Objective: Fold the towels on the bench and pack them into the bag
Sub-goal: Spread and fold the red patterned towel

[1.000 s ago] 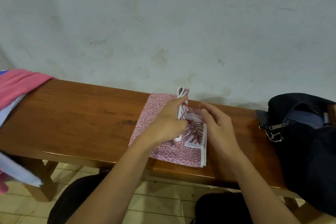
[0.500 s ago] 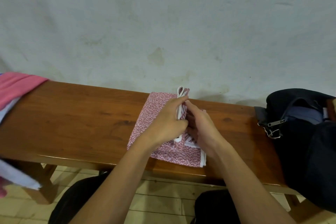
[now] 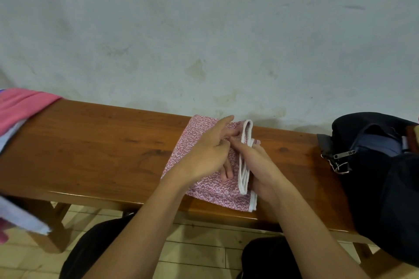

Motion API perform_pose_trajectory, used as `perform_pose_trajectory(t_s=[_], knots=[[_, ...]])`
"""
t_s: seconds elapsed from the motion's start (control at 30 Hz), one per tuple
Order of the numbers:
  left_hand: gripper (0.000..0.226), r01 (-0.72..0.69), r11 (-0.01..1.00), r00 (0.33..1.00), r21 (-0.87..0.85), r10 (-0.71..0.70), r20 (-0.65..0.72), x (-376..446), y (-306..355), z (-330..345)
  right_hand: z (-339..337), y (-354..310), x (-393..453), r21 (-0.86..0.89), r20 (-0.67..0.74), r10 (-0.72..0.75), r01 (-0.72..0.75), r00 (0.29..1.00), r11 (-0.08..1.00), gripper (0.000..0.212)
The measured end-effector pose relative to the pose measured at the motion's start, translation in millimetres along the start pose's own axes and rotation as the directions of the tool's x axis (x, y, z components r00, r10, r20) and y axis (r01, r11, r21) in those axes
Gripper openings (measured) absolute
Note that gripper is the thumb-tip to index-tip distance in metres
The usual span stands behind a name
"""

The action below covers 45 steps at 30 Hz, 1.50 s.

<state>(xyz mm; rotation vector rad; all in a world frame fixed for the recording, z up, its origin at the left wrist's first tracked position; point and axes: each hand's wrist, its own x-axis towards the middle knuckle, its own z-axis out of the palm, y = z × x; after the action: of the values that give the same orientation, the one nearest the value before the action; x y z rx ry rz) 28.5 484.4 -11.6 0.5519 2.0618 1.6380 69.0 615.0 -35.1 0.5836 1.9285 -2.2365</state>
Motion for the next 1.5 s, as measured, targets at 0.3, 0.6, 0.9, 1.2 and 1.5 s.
perform_pose_trajectory(t_s=[0.3, 0.6, 0.9, 1.2, 1.5], knots=[[0.059, -0.09, 0.57, 0.991, 0.817, 0.135, 0.015, 3, -21, -23, -12, 12, -13, -0.648, -0.258, -0.404, 0.153, 0.878, 0.746, 0.012], [0.05, 0.141, 0.369, 0.978, 0.919, 0.09, -0.186, -5, -14, -31, -19, 10, 3, -0.745, 0.059, -0.412, 0.315, 0.909, 0.588, 0.026], [0.02, -0.123, 0.795, 0.992, 0.593, 0.1, 0.072, 10, -26, -56, -9, 10, 6, -0.891, 0.318, -0.458, 0.427, 0.83, 0.156, 0.029], [0.007, -0.108, 0.825, 0.991, 0.555, 0.132, -0.003, 15, -35, -54, -26, 7, -19, -0.977, 0.011, -0.338, 0.082, 0.941, 0.198, 0.038], [0.019, -0.059, 0.607, 0.968, 0.792, 0.23, -0.103, 28, -40, -31, -37, 16, -28, -0.919, -0.131, -0.33, 0.01, 0.935, 0.394, 0.029]])
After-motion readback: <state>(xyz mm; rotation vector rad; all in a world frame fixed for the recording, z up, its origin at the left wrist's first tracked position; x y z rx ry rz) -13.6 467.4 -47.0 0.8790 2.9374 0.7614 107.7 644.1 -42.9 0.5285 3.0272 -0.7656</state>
